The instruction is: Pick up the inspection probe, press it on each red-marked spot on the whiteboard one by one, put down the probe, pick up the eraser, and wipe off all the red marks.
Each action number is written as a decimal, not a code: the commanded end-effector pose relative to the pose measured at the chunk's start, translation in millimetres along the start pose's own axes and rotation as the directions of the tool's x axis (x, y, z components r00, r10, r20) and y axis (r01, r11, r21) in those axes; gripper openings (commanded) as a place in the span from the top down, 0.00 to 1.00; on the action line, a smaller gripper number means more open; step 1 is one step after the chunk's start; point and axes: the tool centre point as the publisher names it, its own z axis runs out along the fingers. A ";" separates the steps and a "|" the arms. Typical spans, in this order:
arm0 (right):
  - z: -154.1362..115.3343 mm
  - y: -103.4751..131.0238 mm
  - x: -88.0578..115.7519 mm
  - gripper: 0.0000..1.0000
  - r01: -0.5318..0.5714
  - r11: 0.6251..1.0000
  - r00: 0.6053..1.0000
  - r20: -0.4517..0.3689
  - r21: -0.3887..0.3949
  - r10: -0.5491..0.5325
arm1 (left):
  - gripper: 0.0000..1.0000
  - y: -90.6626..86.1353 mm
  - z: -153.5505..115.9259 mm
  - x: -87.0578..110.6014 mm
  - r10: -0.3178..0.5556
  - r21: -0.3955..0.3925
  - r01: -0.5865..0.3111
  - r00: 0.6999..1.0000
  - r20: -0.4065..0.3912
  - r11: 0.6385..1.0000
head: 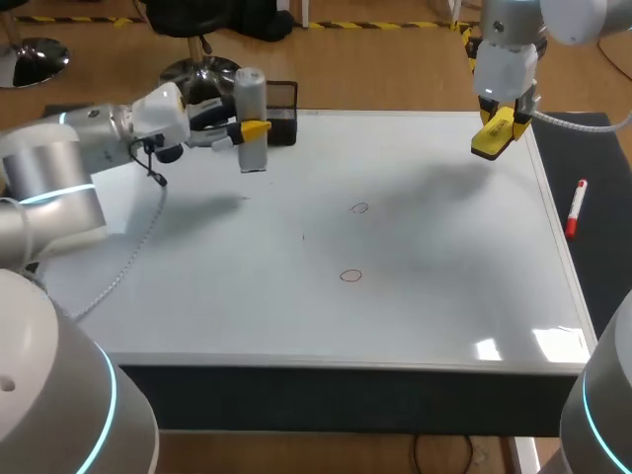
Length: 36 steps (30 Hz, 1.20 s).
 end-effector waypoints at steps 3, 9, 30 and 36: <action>-1.1 -0.4 0.7 1.00 0.001 1.000 1.000 -0.002 0.003 -0.001 | 1.00 -6.3 -8.0 3.1 0.008 -0.003 -0.008 0.999 0.040 1.000; -1.1 -0.4 0.7 1.00 0.001 1.000 1.000 -0.002 0.003 -0.001 | 1.00 -6.2 -11.1 2.1 0.009 0.000 -0.009 0.999 0.053 1.000; -1.4 1.5 -2.8 1.00 0.011 1.000 1.000 -0.004 0.003 -0.011 | 1.00 -5.8 -12.7 2.8 0.006 0.002 -0.007 0.999 0.053 1.000; 2.3 27.6 -38.2 1.00 0.115 0.993 0.993 -0.001 0.016 -0.115 | 1.00 -5.8 -12.7 2.8 0.006 0.002 -0.007 0.999 0.053 1.000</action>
